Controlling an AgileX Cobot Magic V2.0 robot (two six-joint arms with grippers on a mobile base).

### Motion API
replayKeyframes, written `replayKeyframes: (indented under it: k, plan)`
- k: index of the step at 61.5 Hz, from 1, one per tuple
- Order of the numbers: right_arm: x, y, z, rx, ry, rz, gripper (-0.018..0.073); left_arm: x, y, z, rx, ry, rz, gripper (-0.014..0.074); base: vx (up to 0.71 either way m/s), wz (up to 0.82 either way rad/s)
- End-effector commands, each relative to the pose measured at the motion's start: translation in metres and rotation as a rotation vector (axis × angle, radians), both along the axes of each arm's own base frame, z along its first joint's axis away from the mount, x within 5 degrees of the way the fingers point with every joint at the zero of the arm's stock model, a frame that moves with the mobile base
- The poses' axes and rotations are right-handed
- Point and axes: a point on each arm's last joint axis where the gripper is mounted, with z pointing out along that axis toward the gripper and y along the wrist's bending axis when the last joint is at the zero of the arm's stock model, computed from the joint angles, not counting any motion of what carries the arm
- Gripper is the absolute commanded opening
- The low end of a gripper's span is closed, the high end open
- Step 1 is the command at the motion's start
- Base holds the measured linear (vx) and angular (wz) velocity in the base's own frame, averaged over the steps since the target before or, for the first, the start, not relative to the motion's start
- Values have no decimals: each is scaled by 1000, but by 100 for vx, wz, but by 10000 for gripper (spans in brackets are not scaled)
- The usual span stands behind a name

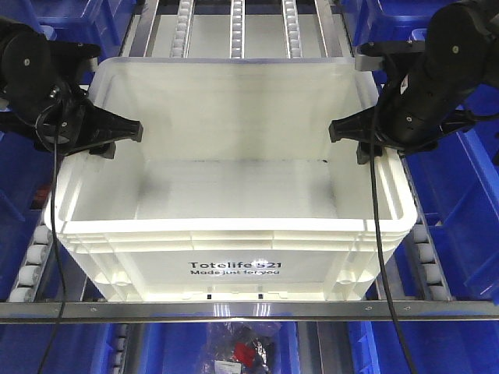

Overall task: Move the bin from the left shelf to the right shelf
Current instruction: 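Close both grippers on the tote's side rims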

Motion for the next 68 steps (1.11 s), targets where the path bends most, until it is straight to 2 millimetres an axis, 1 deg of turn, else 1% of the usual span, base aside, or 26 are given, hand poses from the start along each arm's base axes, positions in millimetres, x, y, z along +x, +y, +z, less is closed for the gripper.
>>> replayKeyframes:
  k: [1, 17, 27, 40, 48, 60, 68]
  plan:
    - [0, -3, 20, 10, -80, 2, 251, -3, 3, 21, -18, -82, 6, 278, 0, 0]
    - [0, -3, 20, 13, -87, 3, 185, -3, 3, 21, -13, -77, 7, 206, 0, 0]
    - [0, -3, 20, 13, -87, 3, 157, -3, 3, 21, -13, -77, 7, 191, 0, 0]
    - [1, -3, 20, 13, -93, 4, 111, -4, 4, 21, -10, -70, 7, 192, 0, 0]
    - [-2, -4, 26, 16, -110, 5, 85, -9, 5, 29, -15, -90, 5, 192, 0, 0]
    - [-9, -5, 38, 29, -154, 10, 59, -20, 8, 47, -31, -147, 4, 192, 0, 0]
    - [-13, -6, 45, 34, -173, 10, 49, -24, 9, 53, -35, -161, 5, 192, 0, 0]
